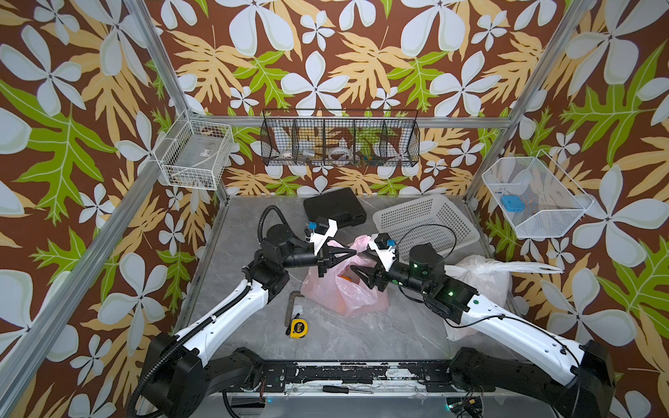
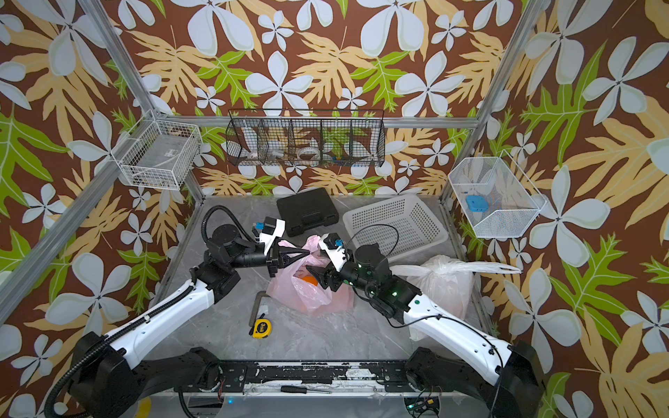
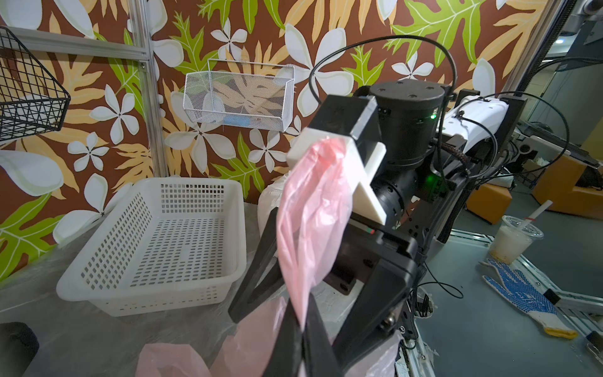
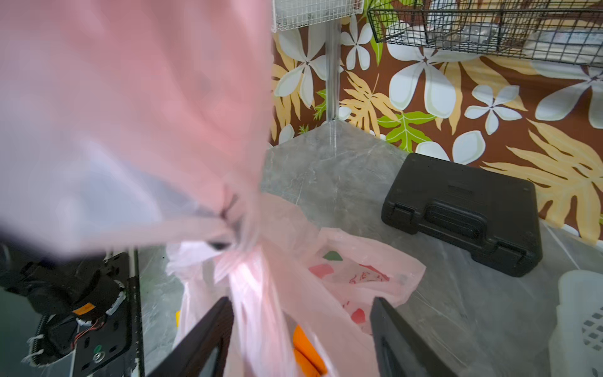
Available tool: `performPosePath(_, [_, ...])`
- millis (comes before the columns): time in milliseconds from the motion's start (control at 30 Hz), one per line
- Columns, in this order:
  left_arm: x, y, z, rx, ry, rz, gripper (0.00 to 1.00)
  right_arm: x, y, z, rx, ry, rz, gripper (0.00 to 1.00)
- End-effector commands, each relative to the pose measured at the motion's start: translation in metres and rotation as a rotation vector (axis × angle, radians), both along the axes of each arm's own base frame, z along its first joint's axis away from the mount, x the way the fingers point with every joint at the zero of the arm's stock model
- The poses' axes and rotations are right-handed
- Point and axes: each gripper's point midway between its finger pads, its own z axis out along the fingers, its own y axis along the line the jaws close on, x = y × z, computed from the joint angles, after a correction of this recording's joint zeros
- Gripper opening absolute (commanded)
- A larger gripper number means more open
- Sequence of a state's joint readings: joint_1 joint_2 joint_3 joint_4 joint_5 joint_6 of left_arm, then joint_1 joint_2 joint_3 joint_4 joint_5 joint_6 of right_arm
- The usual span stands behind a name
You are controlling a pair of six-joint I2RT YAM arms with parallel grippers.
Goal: Place the oranges into plastic bags & tie knots
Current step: Tie the plastic bag at the center of the board.
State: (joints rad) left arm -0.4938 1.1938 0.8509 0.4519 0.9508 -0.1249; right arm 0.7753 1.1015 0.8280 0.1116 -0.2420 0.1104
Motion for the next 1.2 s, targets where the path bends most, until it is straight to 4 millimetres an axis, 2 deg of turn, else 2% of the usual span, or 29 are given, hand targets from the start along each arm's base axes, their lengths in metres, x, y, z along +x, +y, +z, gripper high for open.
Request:
performPosePath(0, [0.0,0.0,0.007,-0.008,-0.027,-0.003,0.0,0.011,0.003,0.003,-0.008,-0.04,-0.042,0.59])
performPosePath(100, [0.0,0.001,0.006,0.003,-0.023,0.003,0.0,0.011,0.007,-0.004,-0.017,-0.025,-0.035,0.36])
performPosePath(167, [0.0,0.001,0.005,0.011,-0.024,0.011,0.0,0.011,0.007,-0.004,-0.016,-0.023,-0.031,0.29])
performPosePath(200, [0.001,0.002,0.005,0.016,-0.025,0.02,0.0,0.01,0.007,-0.004,-0.017,-0.022,-0.028,0.26])
performPosePath(233, [0.002,0.003,0.004,0.02,-0.026,0.027,0.0,0.008,0.007,-0.004,-0.024,-0.023,-0.022,0.28])
performPosePath(267, [0.002,0.003,0.004,0.024,-0.027,0.037,0.0,0.005,0.008,-0.007,-0.041,-0.019,-0.006,0.35])
performPosePath(333, [0.002,0.004,0.004,0.029,-0.023,0.041,0.0,0.008,0.004,-0.014,-0.074,-0.003,-0.027,0.35])
performPosePath(467, [0.001,0.004,0.004,0.029,-0.02,0.038,0.0,0.015,-0.001,-0.016,-0.07,-0.001,-0.084,0.21])
performPosePath(533, [0.002,0.004,0.003,0.032,-0.015,0.043,0.0,0.016,-0.001,-0.013,-0.063,-0.007,-0.084,0.2])
performPosePath(633, [0.003,0.005,0.002,0.038,-0.009,0.051,0.0,0.016,0.0,-0.011,-0.058,-0.004,-0.086,0.03])
performPosePath(667, [0.003,0.005,0.0,0.044,-0.004,0.055,0.0,0.017,0.0,-0.009,-0.052,-0.003,-0.087,0.0])
performPosePath(700, [0.004,0.005,-0.001,0.049,-0.001,0.061,0.02,0.017,0.0,-0.008,-0.049,0.0,-0.09,0.0])
performPosePath(733, [0.005,0.005,-0.002,0.054,0.003,0.065,0.1,0.017,0.0,-0.006,-0.042,0.0,-0.089,0.0])
performPosePath(833, [0.009,0.006,-0.008,0.073,0.019,0.082,0.49,0.013,0.001,-0.001,-0.013,0.001,-0.078,0.0])
performPosePath(867, [0.011,0.006,-0.011,0.084,0.022,0.094,0.57,0.012,0.001,0.001,-0.009,0.0,-0.078,0.0])
performPosePath(967, [0.017,0.009,-0.022,0.128,0.037,0.141,0.72,0.013,-0.003,0.002,-0.011,-0.003,-0.101,0.0])
performPosePath(1033, [0.019,0.011,-0.027,0.149,0.041,0.155,0.79,0.014,-0.007,0.002,-0.017,-0.003,-0.121,0.0])
performPosePath(1100, [0.022,0.013,-0.031,0.171,0.05,0.176,0.79,0.015,-0.009,0.002,-0.022,-0.003,-0.132,0.0])
performPosePath(1167, [0.028,0.014,-0.036,0.193,0.061,0.207,0.7,0.015,-0.011,0.002,-0.027,-0.003,-0.141,0.0])
